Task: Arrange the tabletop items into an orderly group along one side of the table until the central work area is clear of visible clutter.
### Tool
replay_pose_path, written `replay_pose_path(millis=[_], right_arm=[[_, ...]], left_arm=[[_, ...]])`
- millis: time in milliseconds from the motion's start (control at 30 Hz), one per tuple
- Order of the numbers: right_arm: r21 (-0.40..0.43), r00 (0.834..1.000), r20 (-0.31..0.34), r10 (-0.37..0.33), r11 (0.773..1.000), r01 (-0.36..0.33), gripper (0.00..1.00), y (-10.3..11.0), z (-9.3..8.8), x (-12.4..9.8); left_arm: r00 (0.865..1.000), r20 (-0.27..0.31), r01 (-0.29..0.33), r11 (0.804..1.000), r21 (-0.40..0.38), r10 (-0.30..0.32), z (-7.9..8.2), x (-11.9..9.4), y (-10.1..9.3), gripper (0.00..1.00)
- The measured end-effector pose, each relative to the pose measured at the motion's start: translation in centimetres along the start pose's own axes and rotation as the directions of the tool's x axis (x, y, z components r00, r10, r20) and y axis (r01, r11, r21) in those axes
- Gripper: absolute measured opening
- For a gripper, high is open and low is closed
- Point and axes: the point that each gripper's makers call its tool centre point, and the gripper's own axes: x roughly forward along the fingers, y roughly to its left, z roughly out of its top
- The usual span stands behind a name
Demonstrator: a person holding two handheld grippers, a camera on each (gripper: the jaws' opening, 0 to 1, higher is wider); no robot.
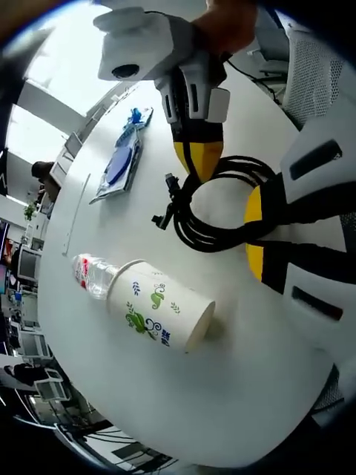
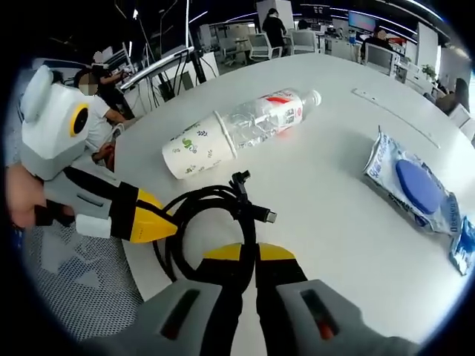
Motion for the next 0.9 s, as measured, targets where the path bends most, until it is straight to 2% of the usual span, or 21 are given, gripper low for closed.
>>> replay_pose_path(millis=[267, 500, 733, 900], right_arm=[[0.043, 0.999, 0.04, -0.024, 0.999, 0.022, 0.01, -1.1, 0.5, -1.4], [0.091, 0.993, 0.096, -0.064, 0.994, 0.056, 0.01, -2.8, 1.5, -3.4], [0.137, 0.982, 0.148, -0.114, 0.986, 0.094, 0.01, -4.7, 2.2, -5.7], [0.186, 0.969, 0.185, -0.163, 0.974, 0.128, 0.01, -6.4, 2.3, -7.8]], left_arm=[[1.0, 0.016, 0.015, 1.0, 0.02, -0.016, 1.3, 0.1, -1.1, 0.03], [0.998, 0.044, 0.037, 0.997, 0.068, -0.04, 3.4, 0.0, -2.7, 0.03], [0.995, 0.061, 0.073, 0.988, 0.135, -0.082, 6.0, 0.3, -5.1, 0.03], [0.992, 0.059, 0.102, 0.975, 0.197, -0.115, 7.7, 0.8, -7.3, 0.03]])
